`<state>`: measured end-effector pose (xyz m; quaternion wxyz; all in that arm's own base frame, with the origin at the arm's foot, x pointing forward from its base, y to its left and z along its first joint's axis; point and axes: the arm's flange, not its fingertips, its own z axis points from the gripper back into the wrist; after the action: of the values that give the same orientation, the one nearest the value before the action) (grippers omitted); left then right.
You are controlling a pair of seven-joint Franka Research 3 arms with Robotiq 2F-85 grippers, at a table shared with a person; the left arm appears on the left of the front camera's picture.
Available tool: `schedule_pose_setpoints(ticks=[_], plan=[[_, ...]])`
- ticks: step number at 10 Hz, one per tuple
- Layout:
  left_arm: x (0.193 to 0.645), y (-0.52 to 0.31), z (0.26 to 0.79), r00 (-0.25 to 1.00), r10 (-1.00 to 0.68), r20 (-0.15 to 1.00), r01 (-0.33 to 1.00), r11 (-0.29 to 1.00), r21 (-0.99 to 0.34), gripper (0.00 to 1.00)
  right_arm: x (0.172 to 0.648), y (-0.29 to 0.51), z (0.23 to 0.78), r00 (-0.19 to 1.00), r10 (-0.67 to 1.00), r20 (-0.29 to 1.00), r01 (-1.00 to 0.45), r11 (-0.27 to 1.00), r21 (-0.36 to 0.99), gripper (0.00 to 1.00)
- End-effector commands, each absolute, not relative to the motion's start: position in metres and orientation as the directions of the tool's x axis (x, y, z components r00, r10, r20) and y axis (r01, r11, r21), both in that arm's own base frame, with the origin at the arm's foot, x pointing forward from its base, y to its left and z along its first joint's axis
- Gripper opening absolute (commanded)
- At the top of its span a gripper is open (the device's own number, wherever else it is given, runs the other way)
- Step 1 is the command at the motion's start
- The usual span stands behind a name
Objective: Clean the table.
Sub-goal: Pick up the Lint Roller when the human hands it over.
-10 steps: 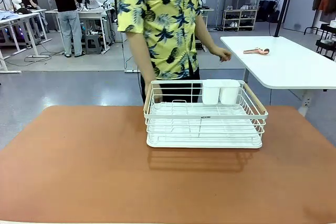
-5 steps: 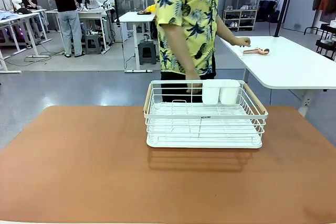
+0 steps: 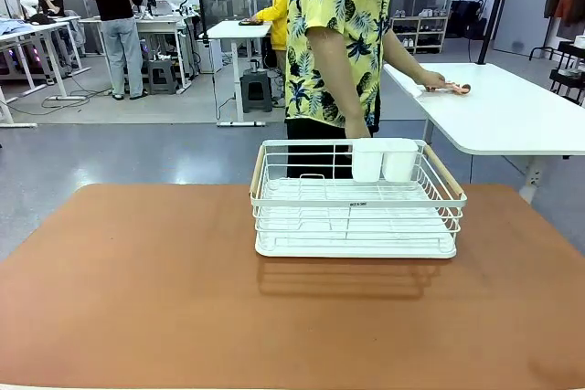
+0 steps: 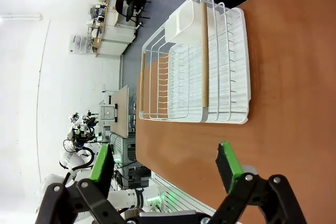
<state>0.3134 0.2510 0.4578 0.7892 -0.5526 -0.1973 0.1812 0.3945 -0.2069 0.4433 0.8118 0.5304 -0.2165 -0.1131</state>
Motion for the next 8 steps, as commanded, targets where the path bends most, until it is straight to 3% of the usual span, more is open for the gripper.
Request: schedule_pose_setpoints(ticks=[1, 8], plan=[[0.3114, 0.2531, 0.4582, 0.857, 0.500, 0.121, -0.048, 0.313, -0.949, 1.00, 0.3951, -0.2067, 0.4447, 0.878, -0.413, 0.242, -0.061, 0.403, 0.913, 1.00], [0.3114, 0.2531, 0.4582, 0.857, 0.500, 0.121, -0.048, 0.313, -0.949, 1.00, 0.3951, -0.2067, 0.4447, 0.878, -0.413, 0.242, -0.061, 0.403, 0.913, 1.00]])
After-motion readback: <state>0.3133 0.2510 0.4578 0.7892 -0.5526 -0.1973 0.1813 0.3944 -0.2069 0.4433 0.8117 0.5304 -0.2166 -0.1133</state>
